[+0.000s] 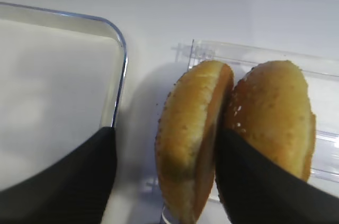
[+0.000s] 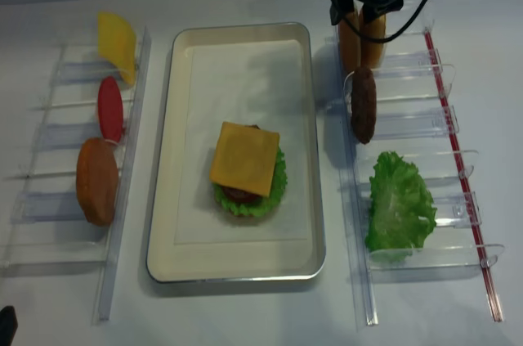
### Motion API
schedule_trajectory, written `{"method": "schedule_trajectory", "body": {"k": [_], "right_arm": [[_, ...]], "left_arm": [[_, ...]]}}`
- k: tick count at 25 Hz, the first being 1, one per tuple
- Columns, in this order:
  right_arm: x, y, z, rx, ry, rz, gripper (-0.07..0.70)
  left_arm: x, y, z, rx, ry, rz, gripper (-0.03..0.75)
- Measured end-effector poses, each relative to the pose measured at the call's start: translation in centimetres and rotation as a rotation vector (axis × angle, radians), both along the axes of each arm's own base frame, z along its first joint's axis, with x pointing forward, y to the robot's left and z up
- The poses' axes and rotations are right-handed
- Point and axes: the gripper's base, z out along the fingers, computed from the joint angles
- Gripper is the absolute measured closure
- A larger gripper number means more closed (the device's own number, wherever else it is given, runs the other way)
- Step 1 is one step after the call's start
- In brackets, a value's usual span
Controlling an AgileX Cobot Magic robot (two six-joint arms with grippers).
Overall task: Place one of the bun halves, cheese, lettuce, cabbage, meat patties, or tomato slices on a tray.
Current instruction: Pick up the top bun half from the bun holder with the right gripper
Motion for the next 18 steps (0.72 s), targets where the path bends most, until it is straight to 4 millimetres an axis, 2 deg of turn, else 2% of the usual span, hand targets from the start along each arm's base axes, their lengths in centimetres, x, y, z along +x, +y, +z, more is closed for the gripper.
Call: {"method": "schedule_trajectory", "body": {"k": [12, 14, 18], "right_arm": [[0.5, 0.2, -1.2, 0.004, 0.015, -0.006, 0.218], [0.4, 0.2, -1.3, 0.002, 0.024, -0.004, 0.252], [0.3, 0.1, -1.3, -0.012, 0.031, 0.002, 0.393]], "left_arm": [[0.0, 0.0, 0.0, 0.000, 0.000, 0.000, 0.499], [0.0, 0.0, 0.0, 0.000, 0.000, 0.000, 0.499], [0.0, 0.0, 0.0, 0.000, 0.000, 0.000, 0.499]]}}
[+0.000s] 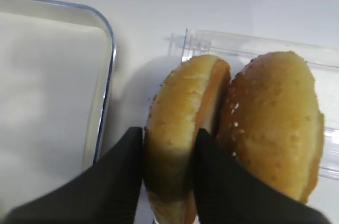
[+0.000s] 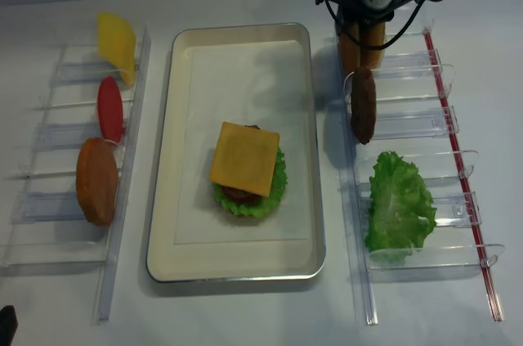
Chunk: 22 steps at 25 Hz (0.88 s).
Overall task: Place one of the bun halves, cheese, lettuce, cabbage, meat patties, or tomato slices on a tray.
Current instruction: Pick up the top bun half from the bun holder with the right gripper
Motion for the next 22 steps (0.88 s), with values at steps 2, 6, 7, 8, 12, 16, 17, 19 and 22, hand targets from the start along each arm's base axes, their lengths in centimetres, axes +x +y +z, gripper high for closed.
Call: {"method": "schedule_trajectory", "body": {"k": [2, 6, 7, 8, 12, 16, 17, 19, 22], "right_arm": [[-0.1, 0.0, 0.0, 0.001, 0.008, 0.002, 0.407], [-0.2, 0.0, 0.7, -0.006, 0.032, 0.020, 0.408], [-0.2, 0.1, 1.1, -0.006, 0.035, 0.026, 0.409], [-0.2, 0.1, 1.6, -0.005, 0.038, 0.032, 0.409], [-0.1, 0.2, 4.1, -0.002, 0.039, 0.060, 0.409], [-0.2, 0.3, 6.4, 0.001, 0.032, 0.084, 0.409], [-0.2, 0.4, 7.0, 0.008, 0.017, 0.088, 0.409], [-0.1, 0.6, 7.6, 0.032, 0.003, 0.102, 0.409], [-0.5, 1.1, 8.4, 0.092, -0.009, 0.140, 0.409]], "left_arm": [[0.0, 0.0, 0.0, 0.000, 0.000, 0.000, 0.499], [0.0, 0.0, 0.0, 0.000, 0.000, 0.000, 0.499], [0.0, 0.0, 0.0, 0.000, 0.000, 0.000, 0.499], [0.0, 0.0, 0.0, 0.000, 0.000, 0.000, 0.499], [0.0, 0.0, 0.0, 0.000, 0.000, 0.000, 0.499], [0.0, 0.0, 0.0, 0.000, 0.000, 0.000, 0.499], [0.0, 0.0, 0.0, 0.000, 0.000, 0.000, 0.499], [0.0, 0.0, 0.0, 0.000, 0.000, 0.000, 0.499], [0.0, 0.0, 0.0, 0.000, 0.000, 0.000, 0.499]]}}
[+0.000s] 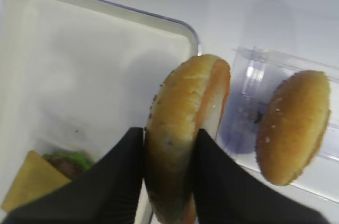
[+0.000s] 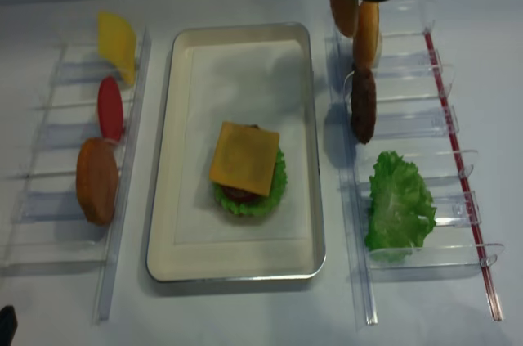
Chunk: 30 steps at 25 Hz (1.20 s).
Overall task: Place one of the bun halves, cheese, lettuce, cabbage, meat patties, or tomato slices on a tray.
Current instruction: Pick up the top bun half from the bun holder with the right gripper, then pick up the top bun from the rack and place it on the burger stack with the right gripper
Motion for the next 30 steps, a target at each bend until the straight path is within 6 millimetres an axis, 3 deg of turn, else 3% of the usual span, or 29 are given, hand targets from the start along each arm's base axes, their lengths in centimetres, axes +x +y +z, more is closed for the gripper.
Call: {"method": "schedule_trajectory", "body": {"k": [7, 15, 22, 30], "right_arm": [[-2.4, 1.8, 2.4, 0.185, -0.022, 0.125, 0.412], [-7.2, 3.8, 1.3, 0.232, 0.053, 0.260, 0.412], [-10.9, 4.5, 1.1, 0.557, -0.001, 0.284, 0.412], [-13.3, 4.3, -3.5, 0.822, 0.011, 0.197, 0.412]], "left_arm": [[0.0, 0.0, 0.0, 0.000, 0.000, 0.000, 0.499], [0.0, 0.0, 0.0, 0.000, 0.000, 0.000, 0.499], [0.0, 0.0, 0.0, 0.000, 0.000, 0.000, 0.499], [0.0, 0.0, 0.0, 0.000, 0.000, 0.000, 0.499]]}}
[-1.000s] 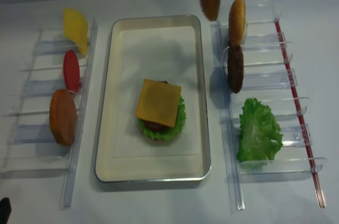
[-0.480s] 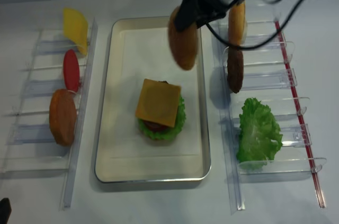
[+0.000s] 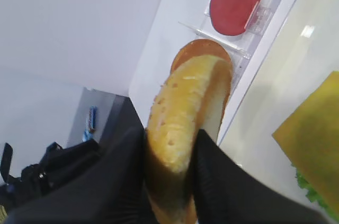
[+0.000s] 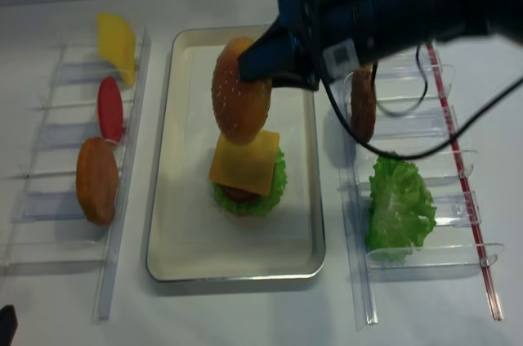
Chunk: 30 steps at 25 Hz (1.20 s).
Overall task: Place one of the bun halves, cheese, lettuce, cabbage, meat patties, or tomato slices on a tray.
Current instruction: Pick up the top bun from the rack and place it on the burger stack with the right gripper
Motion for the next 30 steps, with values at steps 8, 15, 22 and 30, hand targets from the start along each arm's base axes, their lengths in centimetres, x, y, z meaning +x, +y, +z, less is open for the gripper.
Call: {"method": "schedule_trajectory", "body": {"k": [8, 15, 22, 30], "right_arm": [[-1.4, -0.9, -4.4, 0.037, 0.098, -0.136, 0.415], [-0.6, -0.8, -6.6, 0.008, 0.162, -0.156, 0.415], [0.1, -0.1, -7.5, 0.000, 0.181, -0.143, 0.415], [1.0, 1.6, -8.0, -0.003, 0.172, -0.115, 0.415]], "left_arm": [[0.0, 0.0, 0.0, 0.000, 0.000, 0.000, 0.499], [0.0, 0.0, 0.0, 0.000, 0.000, 0.000, 0.499], [0.0, 0.0, 0.0, 0.000, 0.000, 0.000, 0.499], [0.0, 0.0, 0.0, 0.000, 0.000, 0.000, 0.499]]}}
